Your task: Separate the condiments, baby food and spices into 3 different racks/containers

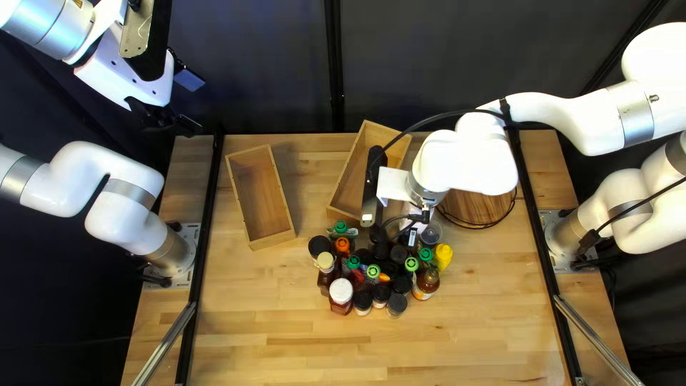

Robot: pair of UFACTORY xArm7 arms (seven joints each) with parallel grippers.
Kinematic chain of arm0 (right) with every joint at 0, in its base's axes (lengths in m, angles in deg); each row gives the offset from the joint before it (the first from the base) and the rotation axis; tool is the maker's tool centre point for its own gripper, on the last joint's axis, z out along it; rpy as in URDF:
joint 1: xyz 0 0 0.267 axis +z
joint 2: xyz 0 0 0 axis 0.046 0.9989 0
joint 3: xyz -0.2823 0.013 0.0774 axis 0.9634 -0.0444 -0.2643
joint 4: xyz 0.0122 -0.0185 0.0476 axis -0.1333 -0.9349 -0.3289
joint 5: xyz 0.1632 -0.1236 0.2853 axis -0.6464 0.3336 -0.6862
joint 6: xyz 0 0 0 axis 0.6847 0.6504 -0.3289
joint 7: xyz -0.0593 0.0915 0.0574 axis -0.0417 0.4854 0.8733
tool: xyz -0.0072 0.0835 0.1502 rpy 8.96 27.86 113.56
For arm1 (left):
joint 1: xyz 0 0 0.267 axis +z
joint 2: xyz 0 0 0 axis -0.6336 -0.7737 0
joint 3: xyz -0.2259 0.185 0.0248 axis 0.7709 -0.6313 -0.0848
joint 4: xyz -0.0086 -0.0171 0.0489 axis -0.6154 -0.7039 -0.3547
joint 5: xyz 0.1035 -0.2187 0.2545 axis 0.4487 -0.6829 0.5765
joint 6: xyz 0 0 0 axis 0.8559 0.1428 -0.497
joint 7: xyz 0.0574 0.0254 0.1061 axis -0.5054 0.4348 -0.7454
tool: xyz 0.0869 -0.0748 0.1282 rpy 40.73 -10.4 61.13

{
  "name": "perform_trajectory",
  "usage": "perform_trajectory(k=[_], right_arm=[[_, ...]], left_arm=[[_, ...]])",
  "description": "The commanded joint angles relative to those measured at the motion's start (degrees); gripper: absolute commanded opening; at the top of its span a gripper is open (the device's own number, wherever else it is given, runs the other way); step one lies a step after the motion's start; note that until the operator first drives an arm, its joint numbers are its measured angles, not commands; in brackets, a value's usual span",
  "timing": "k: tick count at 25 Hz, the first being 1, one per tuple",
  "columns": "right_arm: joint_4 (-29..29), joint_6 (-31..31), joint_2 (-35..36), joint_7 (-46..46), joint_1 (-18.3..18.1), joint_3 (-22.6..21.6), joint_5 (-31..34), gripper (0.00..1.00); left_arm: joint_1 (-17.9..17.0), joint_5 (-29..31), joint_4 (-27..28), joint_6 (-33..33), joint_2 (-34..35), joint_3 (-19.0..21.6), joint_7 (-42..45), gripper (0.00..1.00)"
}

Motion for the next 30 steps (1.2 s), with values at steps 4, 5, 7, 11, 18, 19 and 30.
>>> perform_trajectory(k=[4, 5, 7, 11, 18, 19, 30], right_arm=[[2.05, 2.35, 0.06, 0.40, 0.35, -0.42, 0.79, 0.00], [2.52, 2.90, 0.00, 0.43, 0.42, -0.50, 0.90, 0.00], [3.83, 4.47, -0.40, 0.37, 0.52, -0.62, 1.07, 0.00], [8.74, 10.07, -1.44, -0.55, 0.41, -0.56, 1.83, 0.00], [17.97, 19.36, -2.97, -6.47, -1.34, 1.74, 2.23, 0.00], [18.99, 20.23, -3.27, -7.91, -1.78, 2.39, 2.10, 0.00], [29.94, 22.06, 4.23, -24.83, -7.49, 8.98, 1.55, 0.00]], left_arm=[[0.00, 0.00, 0.00, 0.00, 0.00, 0.00, 0.00, 1.00], [0.00, 0.00, 0.00, 0.00, 0.00, 0.00, 0.00, 1.00], [0.00, 0.00, 0.00, 0.00, 0.00, 0.00, 0.00, 1.00], [0.00, 0.00, 0.00, 0.00, 0.00, 0.00, 0.00, 1.00], [0.00, 0.00, 0.00, 0.00, 0.00, 0.00, 0.00, 1.00], [0.00, 0.00, 0.00, 0.00, 0.00, 0.00, 0.00, 1.00], [0.00, 0.00, 0.00, 0.00, 0.00, 0.00, 0.00, 1.00]])
